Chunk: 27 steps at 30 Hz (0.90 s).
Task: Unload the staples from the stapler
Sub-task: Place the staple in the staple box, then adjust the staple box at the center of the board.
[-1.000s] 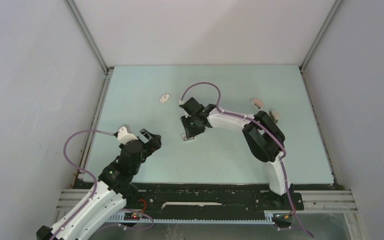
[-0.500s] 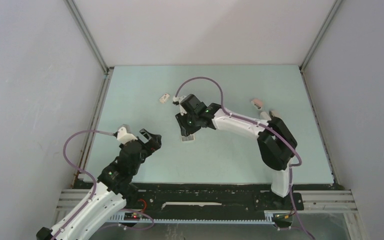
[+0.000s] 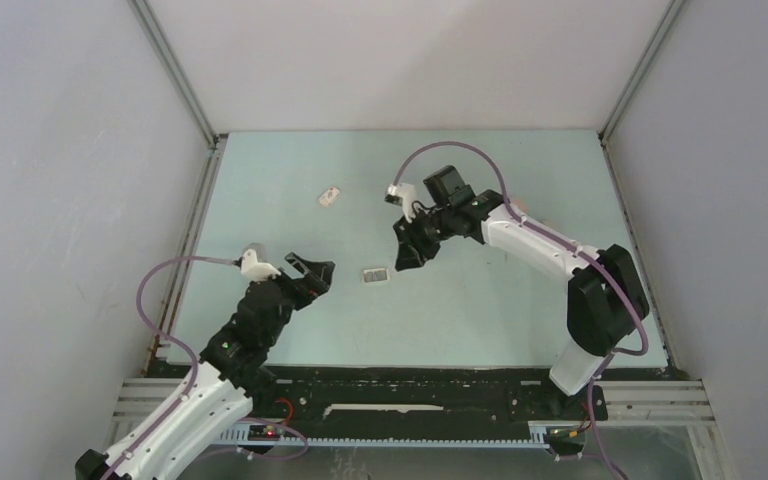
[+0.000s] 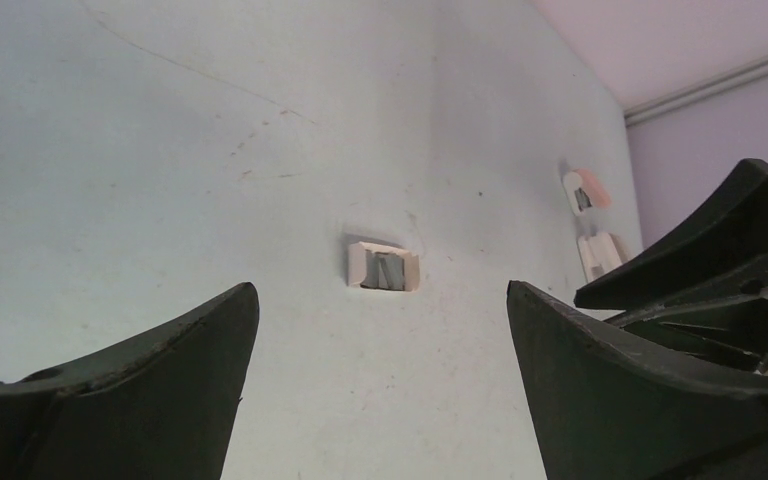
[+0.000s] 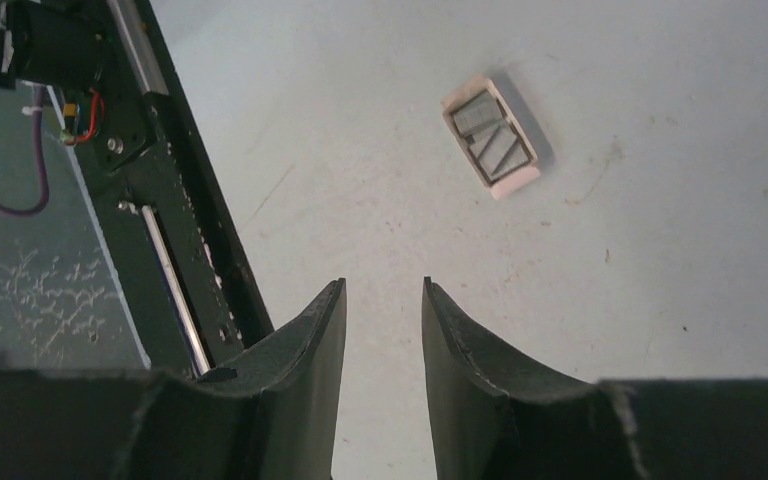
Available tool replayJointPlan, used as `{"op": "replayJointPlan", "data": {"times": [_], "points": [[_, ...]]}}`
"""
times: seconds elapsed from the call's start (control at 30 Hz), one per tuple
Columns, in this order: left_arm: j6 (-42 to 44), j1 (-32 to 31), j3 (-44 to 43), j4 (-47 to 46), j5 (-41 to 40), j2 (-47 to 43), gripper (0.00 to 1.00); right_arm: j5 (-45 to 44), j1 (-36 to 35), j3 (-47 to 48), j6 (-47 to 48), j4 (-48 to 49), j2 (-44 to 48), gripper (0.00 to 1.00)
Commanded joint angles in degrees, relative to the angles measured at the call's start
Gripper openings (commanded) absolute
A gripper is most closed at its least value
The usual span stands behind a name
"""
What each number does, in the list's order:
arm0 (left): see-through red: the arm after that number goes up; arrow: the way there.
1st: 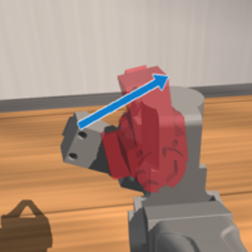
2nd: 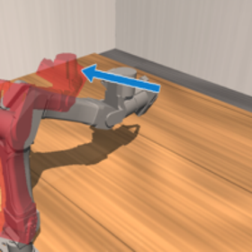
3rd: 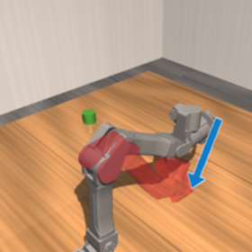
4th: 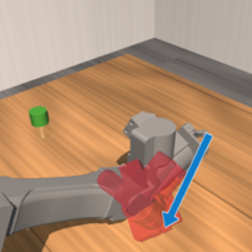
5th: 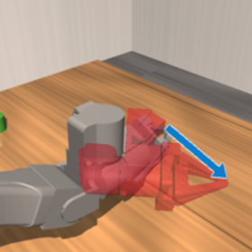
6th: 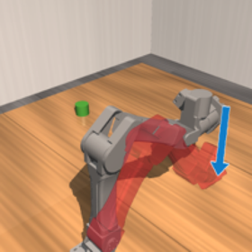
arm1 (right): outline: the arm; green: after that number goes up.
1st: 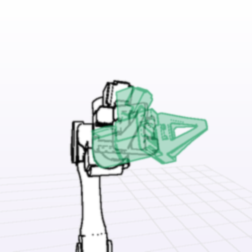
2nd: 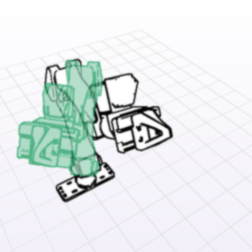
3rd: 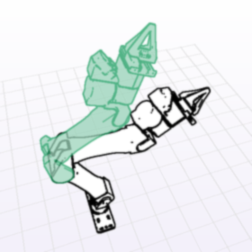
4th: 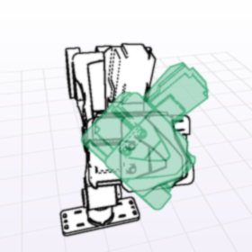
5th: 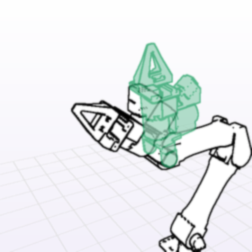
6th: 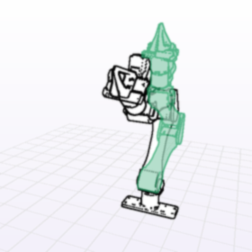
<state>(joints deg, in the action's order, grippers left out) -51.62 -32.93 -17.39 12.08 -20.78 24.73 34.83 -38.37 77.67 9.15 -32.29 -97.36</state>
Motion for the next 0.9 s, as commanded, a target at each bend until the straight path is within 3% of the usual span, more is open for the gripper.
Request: {"op": "replayJointPlan", "data": {"times": [0.0, 0.4, 0.87], "points": [[-1.4, 0.8, 3.4, -10.2, 4.9, 2.0, 1.0, 8.2, 2.9, -3.3, 4.5, -0.2, 3.4, 0.42], [-3.8, 1.5, 6.1, -19.2, 9.8, 9.1, 0.97, 15.9, 9.0, -7.2, 0.0, 4.5, -0.3, 0.41], [-5.1, 2.1, 5.9, -24.7, 13.8, 19.0, 0.95, 18.2, 9.3, -7.2, -4.2, 7.5, -5.7, 0.41]]}}
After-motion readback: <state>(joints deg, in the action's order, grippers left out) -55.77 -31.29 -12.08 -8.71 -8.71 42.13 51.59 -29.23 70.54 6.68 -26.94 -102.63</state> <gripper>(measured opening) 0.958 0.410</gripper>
